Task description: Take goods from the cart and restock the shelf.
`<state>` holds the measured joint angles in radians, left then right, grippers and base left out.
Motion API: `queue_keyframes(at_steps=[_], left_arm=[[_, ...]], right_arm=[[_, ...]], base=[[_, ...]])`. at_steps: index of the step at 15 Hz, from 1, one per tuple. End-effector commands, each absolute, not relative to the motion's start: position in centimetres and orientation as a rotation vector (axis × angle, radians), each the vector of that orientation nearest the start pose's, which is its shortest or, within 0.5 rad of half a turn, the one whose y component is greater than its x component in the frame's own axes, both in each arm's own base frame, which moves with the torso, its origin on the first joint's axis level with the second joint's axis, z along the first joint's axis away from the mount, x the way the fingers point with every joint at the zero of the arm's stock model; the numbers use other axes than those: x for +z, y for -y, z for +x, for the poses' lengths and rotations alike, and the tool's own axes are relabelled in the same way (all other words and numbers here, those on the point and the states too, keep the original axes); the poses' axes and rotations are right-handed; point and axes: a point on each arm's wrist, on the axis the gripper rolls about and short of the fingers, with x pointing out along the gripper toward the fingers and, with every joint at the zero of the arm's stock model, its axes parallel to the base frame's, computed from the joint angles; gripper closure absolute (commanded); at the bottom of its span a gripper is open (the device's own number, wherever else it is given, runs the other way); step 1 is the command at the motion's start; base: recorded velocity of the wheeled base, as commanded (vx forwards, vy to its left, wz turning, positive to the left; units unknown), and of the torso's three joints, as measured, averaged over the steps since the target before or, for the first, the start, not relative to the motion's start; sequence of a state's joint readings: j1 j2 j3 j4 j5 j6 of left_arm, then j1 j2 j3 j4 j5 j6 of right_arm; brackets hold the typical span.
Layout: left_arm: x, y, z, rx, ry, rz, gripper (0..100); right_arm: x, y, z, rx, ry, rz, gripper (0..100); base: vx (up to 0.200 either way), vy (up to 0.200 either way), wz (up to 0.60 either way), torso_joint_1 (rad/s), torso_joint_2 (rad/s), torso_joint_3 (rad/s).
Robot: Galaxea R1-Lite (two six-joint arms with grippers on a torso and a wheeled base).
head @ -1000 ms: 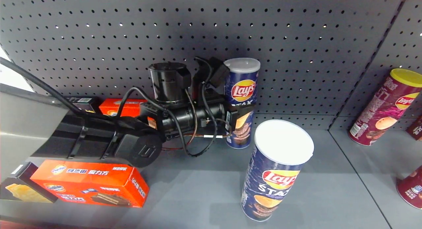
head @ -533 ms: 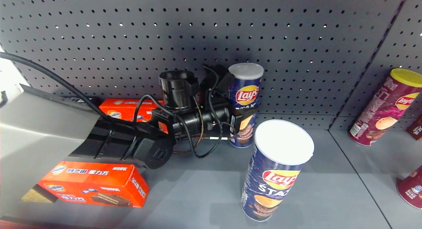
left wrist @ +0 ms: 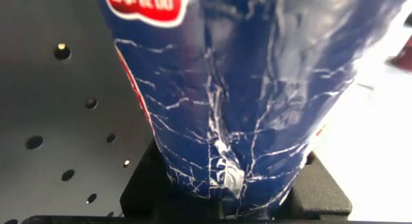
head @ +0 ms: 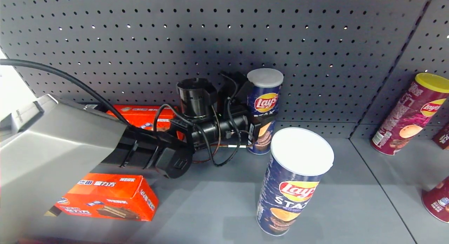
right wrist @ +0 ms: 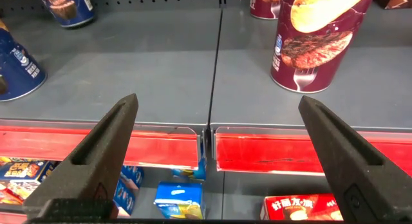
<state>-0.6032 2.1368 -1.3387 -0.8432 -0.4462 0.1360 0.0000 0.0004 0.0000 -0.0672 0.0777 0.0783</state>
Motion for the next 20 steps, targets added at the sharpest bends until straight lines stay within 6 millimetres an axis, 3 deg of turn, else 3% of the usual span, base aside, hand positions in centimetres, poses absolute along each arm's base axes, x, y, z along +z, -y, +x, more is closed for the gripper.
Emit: queue_keyframes(at_steps=[1,13,14,17,20], left_arm=[[18.2,25.6,35.6,-1.043,0.112,0.125,100],[17.6,25.6,35.4,-1.05,0.055,0.132,100],[17.3,25.6,35.3,-1.053,0.045,0.133,0],[17.6,25.6,35.2,-1.047,0.056,0.131,0],[19.4,25.0,34.7,-1.04,0.098,0.126,0]], right_arm=[[8.2,-0.2,-2.3,0.081,0.064,0.076,0],[8.2,-0.2,-2.3,0.081,0.064,0.076,0],[8.2,-0.2,-2.3,0.081,0.064,0.076,0],[8.2,-0.2,-2.3,0.081,0.064,0.076,0],[8.2,-0.2,-2.3,0.081,0.064,0.076,0]], base=[[0.0,0.0,0.0,0.0,0.0,0.0],[0.0,0.0,0.0,0.0,0.0,0.0],[0.0,0.0,0.0,0.0,0.0,0.0],[0.0,0.0,0.0,0.0,0.0,0.0],[0.0,0.0,0.0,0.0,0.0,0.0]])
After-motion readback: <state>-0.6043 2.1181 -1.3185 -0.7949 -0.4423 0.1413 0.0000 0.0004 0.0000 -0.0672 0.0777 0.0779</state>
